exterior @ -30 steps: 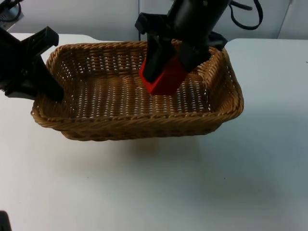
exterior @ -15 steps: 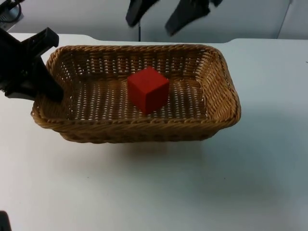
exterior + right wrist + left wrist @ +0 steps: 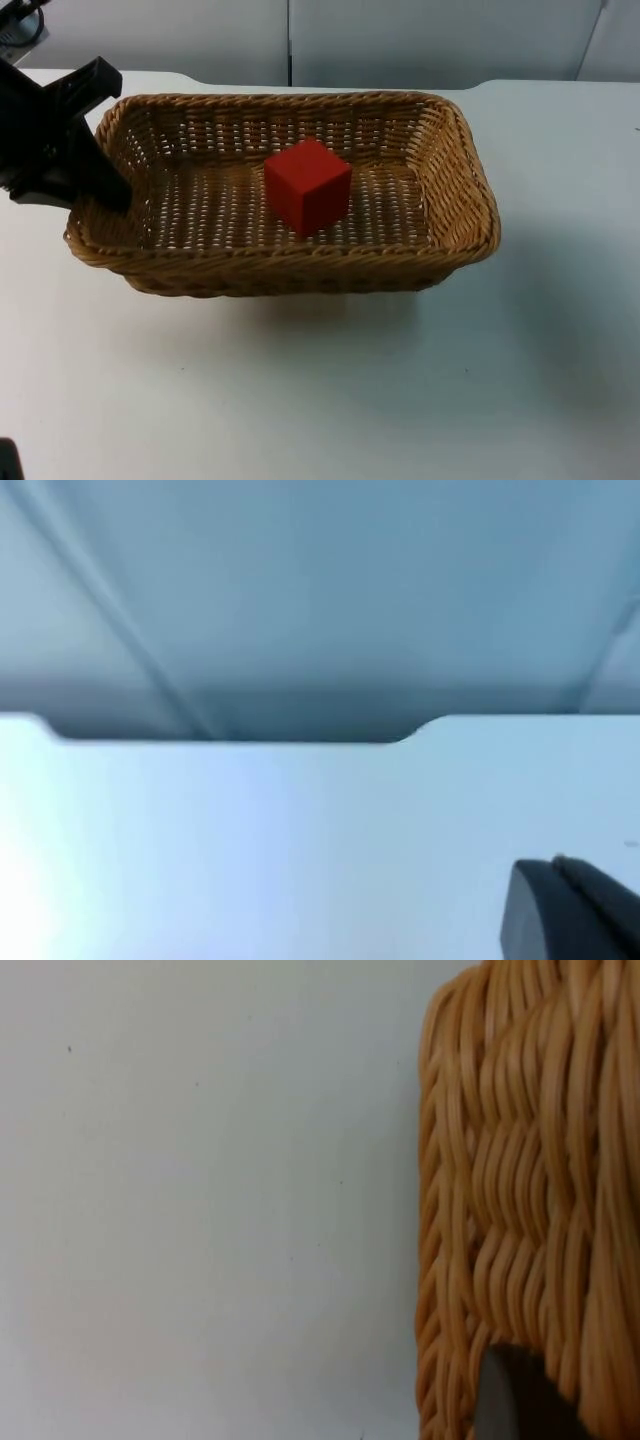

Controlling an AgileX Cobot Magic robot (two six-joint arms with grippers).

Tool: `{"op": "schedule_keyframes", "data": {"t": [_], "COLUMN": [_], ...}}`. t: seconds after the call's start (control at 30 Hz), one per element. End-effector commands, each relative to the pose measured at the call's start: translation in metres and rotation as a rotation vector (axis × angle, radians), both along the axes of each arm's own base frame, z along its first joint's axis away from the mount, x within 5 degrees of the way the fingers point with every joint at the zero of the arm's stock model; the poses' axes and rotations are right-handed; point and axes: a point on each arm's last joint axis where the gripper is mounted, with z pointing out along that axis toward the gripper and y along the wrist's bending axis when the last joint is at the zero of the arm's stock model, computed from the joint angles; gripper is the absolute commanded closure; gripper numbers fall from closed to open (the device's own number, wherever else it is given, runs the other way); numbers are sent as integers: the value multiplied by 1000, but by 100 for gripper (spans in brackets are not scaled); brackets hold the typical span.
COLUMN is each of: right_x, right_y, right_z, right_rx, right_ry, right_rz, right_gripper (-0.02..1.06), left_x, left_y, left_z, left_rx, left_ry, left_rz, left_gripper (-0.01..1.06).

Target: Pick up the basket with the left hand and place the cube into the basket with the right hand.

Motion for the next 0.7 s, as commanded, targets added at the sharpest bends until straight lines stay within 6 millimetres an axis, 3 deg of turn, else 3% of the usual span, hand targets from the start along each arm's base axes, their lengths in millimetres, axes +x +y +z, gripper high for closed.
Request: {"op": "schedule_keyframes", "data": {"t": [0.0, 0.03, 0.17, 0.2, 0.3, 0.33, 0.4, 0.53, 0.67], "right_x": [-19, -19, -32, -32, -38, -38, -44, -51, -51], "right_y": [-39, -39, -79, -79, -105, -105, -110, -116, -118], "right_z": [24, 24, 22, 22, -12, -12, -36, -65, -70], "right_rx": [0, 0, -10, -10, -7, -7, -32, -115, -137], "right_ry": [-59, -59, -30, -30, 105, 105, 197, 314, 332], "right_rz": [-97, -97, -196, -196, -253, -253, -232, -247, -255], "right_gripper": [105, 105, 105, 105, 105, 105, 105, 105, 105], "left_x": [1, 1, 1, 1, 1, 1, 1, 1, 5], "left_y": [-2, -2, -2, -2, -2, -2, -2, -2, -1], "left_z": [8, 8, 8, 8, 8, 8, 8, 8, 8], "left_rx": [-37, -37, -37, -37, -37, -37, -37, -37, -27], "left_ry": [-11, -11, -11, -11, -11, -11, -11, -11, -33], "left_rz": [15, 15, 15, 15, 15, 15, 15, 15, 48], "left_gripper": [105, 105, 105, 105, 105, 105, 105, 105, 105]}}
